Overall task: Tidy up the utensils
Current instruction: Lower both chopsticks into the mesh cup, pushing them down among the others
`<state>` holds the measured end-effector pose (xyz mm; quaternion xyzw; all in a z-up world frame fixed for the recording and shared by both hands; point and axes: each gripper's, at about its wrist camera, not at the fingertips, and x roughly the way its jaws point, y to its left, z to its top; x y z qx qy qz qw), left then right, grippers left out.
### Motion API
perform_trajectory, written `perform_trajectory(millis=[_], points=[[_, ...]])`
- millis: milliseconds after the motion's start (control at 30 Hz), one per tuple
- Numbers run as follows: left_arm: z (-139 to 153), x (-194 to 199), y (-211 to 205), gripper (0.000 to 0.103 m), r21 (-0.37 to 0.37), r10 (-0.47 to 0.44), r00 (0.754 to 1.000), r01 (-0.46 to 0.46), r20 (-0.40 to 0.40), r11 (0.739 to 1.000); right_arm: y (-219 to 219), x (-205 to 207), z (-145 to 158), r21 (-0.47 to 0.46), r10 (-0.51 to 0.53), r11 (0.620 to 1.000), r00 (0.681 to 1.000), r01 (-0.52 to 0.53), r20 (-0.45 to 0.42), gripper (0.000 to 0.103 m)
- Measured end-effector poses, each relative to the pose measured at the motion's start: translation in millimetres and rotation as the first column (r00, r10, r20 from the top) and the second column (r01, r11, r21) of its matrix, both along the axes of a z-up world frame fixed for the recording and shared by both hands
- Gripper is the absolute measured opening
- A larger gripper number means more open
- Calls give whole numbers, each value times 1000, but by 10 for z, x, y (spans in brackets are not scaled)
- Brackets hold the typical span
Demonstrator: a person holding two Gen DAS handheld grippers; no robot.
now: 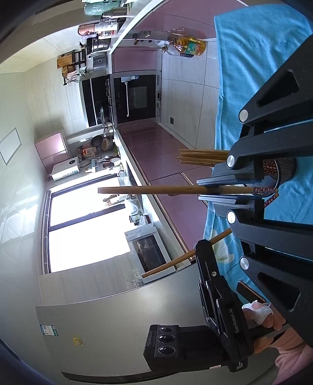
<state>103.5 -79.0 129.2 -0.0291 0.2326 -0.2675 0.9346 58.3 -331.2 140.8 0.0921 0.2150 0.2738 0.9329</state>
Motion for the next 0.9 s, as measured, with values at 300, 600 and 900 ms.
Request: perform_trajectory(millis=[300,600,900], points=[[15,58,-35,8,2,7,1000,-7,-2,1000,-3,61,18,1,-8,1000,1000,8,-3,6],[36,93,-50,8,-6,6,1000,-6,12,1000,-4,138,-8,6,-20,1000,1000,20,-20,6],[45,161,-73,8,-9,20,1000,-20,24,1000,-1,168,-29,1,-30,1000,999,31,-25,6]])
